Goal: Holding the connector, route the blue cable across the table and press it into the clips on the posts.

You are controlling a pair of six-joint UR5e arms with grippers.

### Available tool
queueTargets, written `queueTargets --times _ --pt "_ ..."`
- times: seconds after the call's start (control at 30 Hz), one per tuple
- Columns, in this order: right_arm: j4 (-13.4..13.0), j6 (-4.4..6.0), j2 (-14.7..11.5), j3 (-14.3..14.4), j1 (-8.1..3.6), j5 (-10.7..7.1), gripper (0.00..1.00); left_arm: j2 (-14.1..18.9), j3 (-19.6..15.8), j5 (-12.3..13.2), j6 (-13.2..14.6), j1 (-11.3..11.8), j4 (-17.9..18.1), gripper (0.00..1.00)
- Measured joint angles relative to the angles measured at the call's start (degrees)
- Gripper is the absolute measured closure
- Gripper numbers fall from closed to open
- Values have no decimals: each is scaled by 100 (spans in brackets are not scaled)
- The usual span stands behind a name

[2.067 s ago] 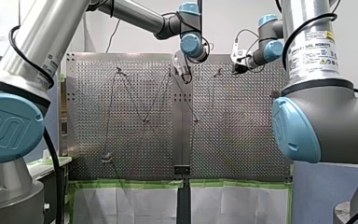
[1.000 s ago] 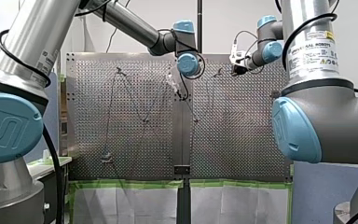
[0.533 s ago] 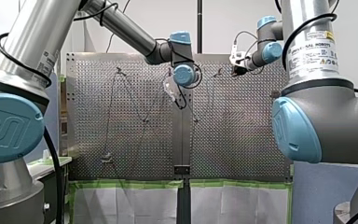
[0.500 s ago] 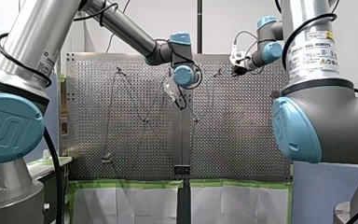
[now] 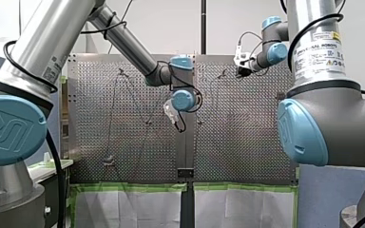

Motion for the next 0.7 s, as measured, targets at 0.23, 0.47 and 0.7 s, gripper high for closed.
queueTargets --times 0.23,0.47,0.7 --pt "0 -3 3 -2 -2 -1 100 -349 -350 -57 -63 -73 350 0" --pt "0 -22 8 2 -6 5 100 -702 -703 -74 117 -140 702 0" --pt "-7 -25 12 0 -19 40 100 -1033 -1034 -79 249 -181 1031 0"
